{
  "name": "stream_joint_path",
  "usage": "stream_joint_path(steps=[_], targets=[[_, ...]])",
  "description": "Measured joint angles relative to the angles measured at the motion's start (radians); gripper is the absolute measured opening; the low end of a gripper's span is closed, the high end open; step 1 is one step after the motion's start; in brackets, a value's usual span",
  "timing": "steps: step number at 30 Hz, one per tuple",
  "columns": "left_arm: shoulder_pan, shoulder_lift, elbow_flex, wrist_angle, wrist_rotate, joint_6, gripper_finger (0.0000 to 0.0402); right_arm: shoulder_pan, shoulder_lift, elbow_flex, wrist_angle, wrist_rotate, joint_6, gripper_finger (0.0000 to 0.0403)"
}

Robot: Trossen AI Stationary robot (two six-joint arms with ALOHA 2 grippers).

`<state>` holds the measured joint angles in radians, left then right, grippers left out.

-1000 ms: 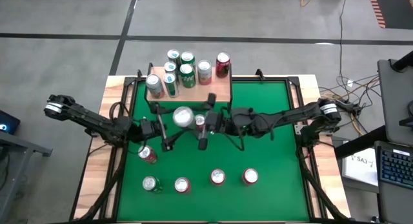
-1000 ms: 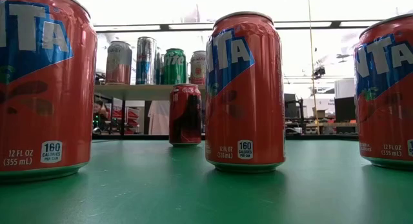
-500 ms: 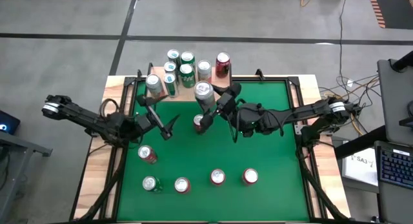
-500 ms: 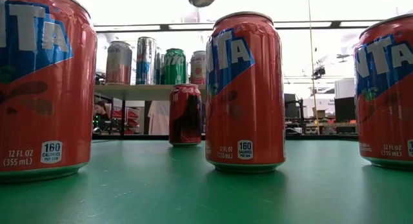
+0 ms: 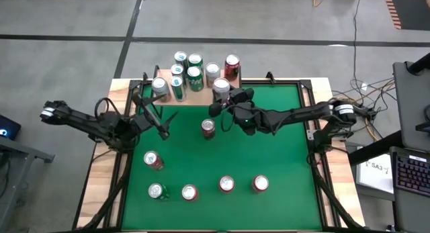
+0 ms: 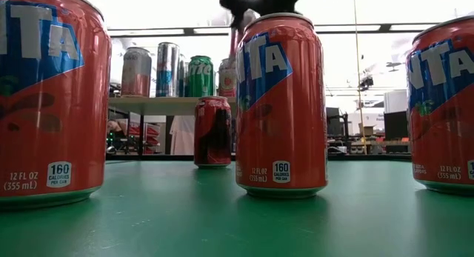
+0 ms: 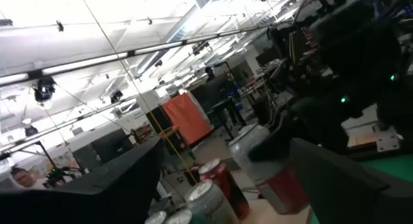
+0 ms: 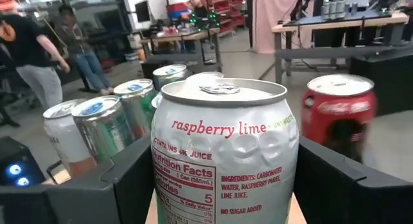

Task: Place canned beverage on shelf
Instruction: Put the white and red can on the shelf

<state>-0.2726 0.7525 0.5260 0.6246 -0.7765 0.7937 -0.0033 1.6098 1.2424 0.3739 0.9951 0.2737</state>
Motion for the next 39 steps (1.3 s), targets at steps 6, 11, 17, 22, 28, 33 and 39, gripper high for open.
stream_joint_path(steps=[6,11,17,22,28,33,39], targets=[[0.000,-0.040,-0.010,0.002,0.012,0.024,0.0319,-0.006,0.126,0.029,0.153,0.026,-0.095,0.0278],[0.000,-0.050,-0.013,-0.007,0.015,0.035,0.0319,-0.004,0.180,0.086,0.170,0.092,-0.140,0.0286],[0.000,-0.049,-0.014,-0.007,0.015,0.041,0.0319,-0.008,0.221,0.113,0.163,0.135,-0.170,0.0288],[0.000,-0.052,-0.014,-0.006,0.000,0.047,0.0319,-0.018,0.229,0.108,0.168,0.144,-0.154,0.0289],[0.000,-0.052,-0.014,-0.005,0.000,0.047,0.0319,-0.023,0.258,0.107,0.188,0.176,-0.153,0.0289],[0.000,-0.053,-0.014,-0.005,0.000,0.047,0.0319,-0.035,0.273,0.107,0.190,0.183,-0.139,0.0290],[0.000,-0.051,-0.014,-0.005,0.000,0.047,0.0319,-0.049,0.277,0.107,0.187,0.184,-0.127,0.0290]])
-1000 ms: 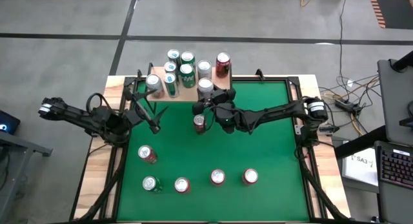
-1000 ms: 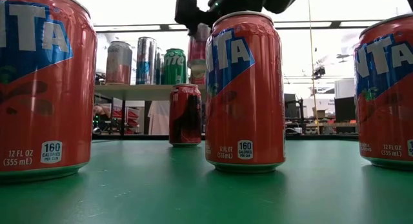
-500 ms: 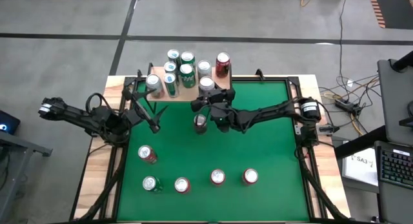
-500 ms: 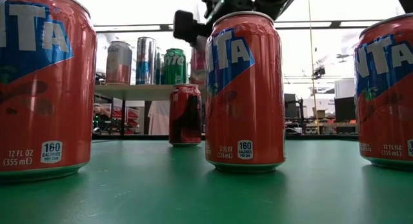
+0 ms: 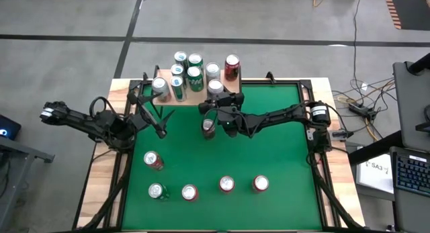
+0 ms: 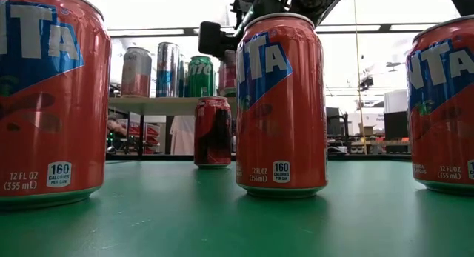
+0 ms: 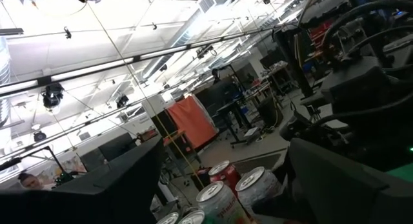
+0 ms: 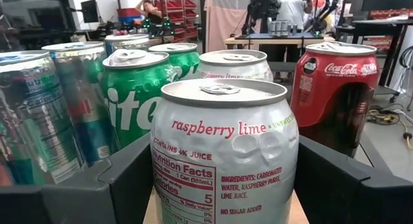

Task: Place canned beverage on shelf
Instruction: Put the white and red can on the shelf, then put the orange can on the shelf

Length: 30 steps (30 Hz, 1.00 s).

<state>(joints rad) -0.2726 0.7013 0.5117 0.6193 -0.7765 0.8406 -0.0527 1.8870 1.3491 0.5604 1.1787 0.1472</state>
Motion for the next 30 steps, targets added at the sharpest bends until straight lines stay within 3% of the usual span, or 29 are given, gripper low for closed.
stream_joint_path(steps=[7,16,30], targets=[[0.000,0.000,0.000,-0.001,0.000,-0.005,0.0320,-0.017,0.000,0.000,-0.006,-0.008,0.009,0.0296],[0.000,0.004,0.000,-0.002,0.000,0.003,0.0320,-0.019,0.000,-0.003,-0.012,-0.009,0.025,0.0359],[0.000,0.006,0.000,-0.003,0.000,0.004,0.0320,-0.015,-0.004,0.045,0.000,0.000,-0.073,0.0365]])
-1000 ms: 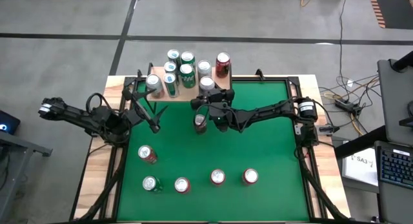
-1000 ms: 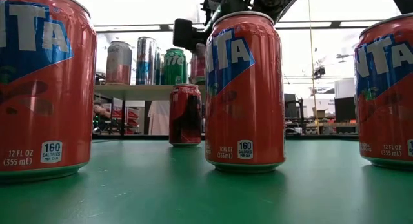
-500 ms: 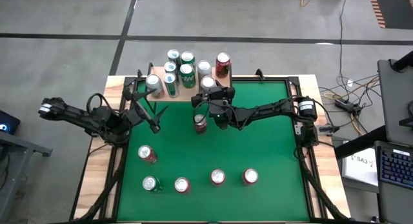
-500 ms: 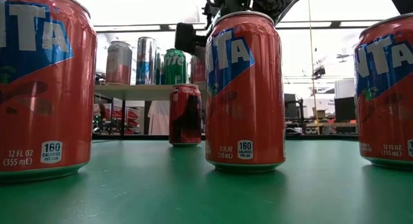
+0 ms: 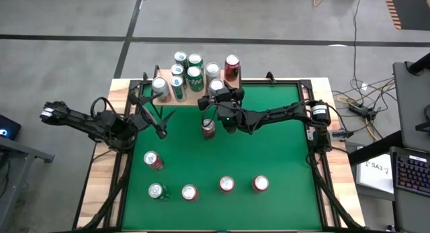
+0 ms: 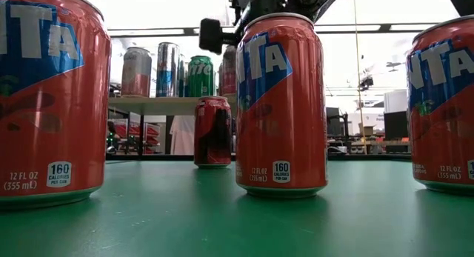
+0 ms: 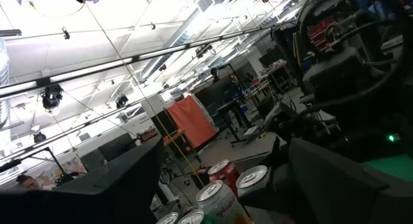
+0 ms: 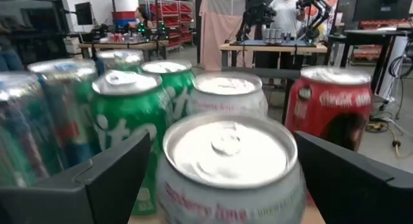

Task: Place canned beverage on shelf
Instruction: Put the orange can on the shelf

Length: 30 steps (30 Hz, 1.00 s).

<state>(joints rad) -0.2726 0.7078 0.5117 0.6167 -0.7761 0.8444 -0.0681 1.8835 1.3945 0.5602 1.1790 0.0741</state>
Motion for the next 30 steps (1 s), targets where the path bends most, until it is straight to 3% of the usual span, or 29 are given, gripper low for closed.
stream_joint_path(steps=[16,23,27,30], targets=[[0.000,0.004,0.000,0.000,0.000,0.005,0.0320,0.005,0.000,0.197,-0.001,-0.001,-0.265,0.0365],[0.000,0.025,0.000,-0.001,0.006,0.003,0.0320,0.036,-0.001,0.342,-0.019,-0.006,-0.504,0.0365],[0.000,0.056,0.000,0.000,0.073,-0.012,0.0320,0.072,-0.017,0.451,-0.187,-0.007,-0.575,0.0363],[0.000,0.089,0.007,-0.004,0.147,-0.049,0.0320,0.086,-0.032,0.533,-0.438,-0.038,-0.502,0.0356]])
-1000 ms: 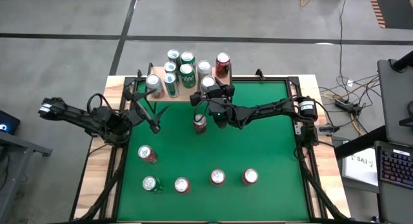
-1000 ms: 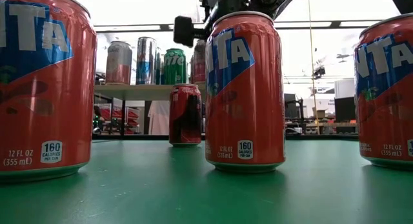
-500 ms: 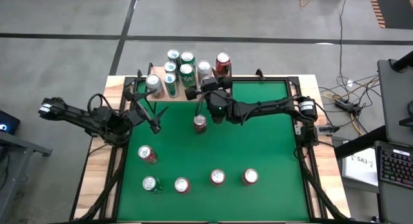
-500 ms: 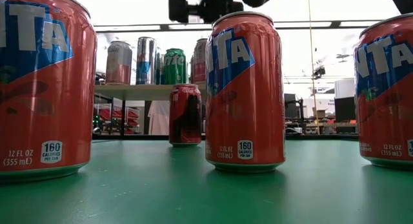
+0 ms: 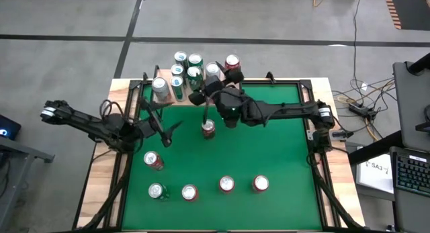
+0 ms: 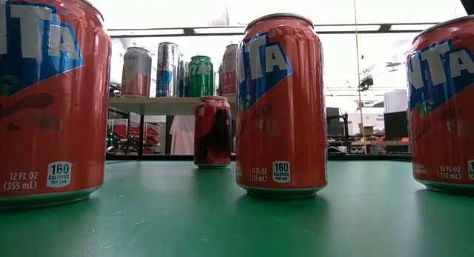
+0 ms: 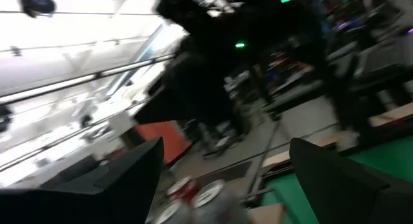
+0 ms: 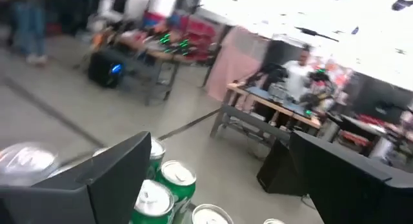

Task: Place canned beverage on shelf
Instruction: Put the orange can on the shelf

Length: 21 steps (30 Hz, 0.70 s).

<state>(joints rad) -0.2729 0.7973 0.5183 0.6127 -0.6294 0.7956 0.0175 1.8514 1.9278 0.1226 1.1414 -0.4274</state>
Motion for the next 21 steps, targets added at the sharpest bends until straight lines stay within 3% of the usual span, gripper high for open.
stream_joint_path(steps=[2,4,6,8,15,21], targets=[[0.000,0.030,0.016,0.000,0.034,-0.042,0.0320,0.000,-0.016,0.054,-0.231,-0.084,0.117,0.0347],[0.000,0.062,0.036,-0.012,0.081,-0.087,0.0320,-0.007,-0.039,0.096,-0.458,-0.251,0.244,0.0337],[0.000,0.098,0.056,-0.036,0.133,-0.124,0.0320,-0.023,-0.066,0.113,-0.603,-0.415,0.323,0.0328],[0.000,0.139,0.077,-0.056,0.154,-0.147,0.0320,-0.035,-0.090,0.105,-0.684,-0.507,0.362,0.0324],[0.020,0.265,0.187,-0.158,0.183,-0.280,0.0320,-0.027,-0.180,-0.025,-0.768,-0.544,0.364,0.0322],[0.052,0.356,0.319,-0.377,0.205,-0.364,0.0319,-0.045,-0.333,-0.204,-0.737,-0.548,0.359,0.0322]])
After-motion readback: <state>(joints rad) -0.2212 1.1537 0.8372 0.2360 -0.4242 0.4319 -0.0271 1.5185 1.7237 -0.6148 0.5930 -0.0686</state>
